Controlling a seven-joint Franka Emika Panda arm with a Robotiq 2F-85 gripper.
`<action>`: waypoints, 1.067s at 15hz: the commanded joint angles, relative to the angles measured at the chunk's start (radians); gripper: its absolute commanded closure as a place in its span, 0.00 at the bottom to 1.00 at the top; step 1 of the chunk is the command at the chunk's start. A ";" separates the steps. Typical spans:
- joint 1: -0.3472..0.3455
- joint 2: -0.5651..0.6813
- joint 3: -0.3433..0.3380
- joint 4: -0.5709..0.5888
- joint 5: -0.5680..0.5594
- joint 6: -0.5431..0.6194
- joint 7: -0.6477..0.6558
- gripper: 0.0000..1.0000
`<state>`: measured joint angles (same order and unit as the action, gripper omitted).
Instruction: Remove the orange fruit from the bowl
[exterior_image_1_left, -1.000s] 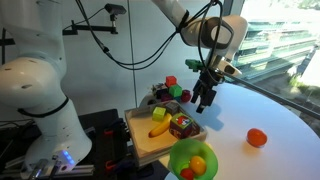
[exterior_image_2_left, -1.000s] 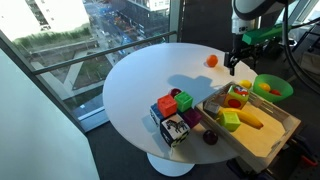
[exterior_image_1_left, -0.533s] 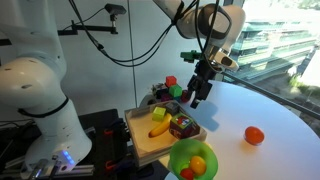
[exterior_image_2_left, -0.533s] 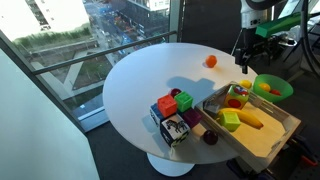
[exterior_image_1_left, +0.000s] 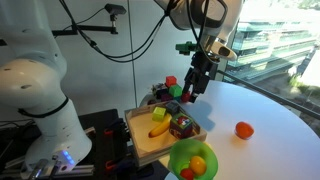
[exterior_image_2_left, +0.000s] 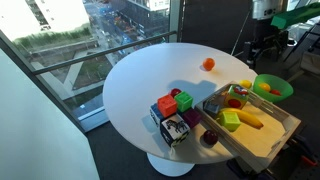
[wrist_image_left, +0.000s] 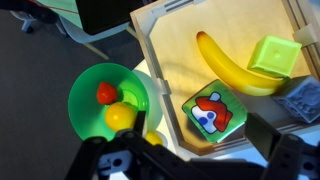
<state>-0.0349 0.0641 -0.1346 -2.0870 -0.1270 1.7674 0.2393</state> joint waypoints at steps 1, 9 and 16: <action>-0.031 -0.110 0.009 -0.074 0.007 0.047 -0.090 0.00; -0.049 -0.284 0.009 -0.200 0.026 0.194 -0.205 0.00; -0.047 -0.410 0.024 -0.288 0.039 0.248 -0.191 0.00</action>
<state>-0.0719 -0.2736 -0.1247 -2.3307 -0.1065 2.0036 0.0566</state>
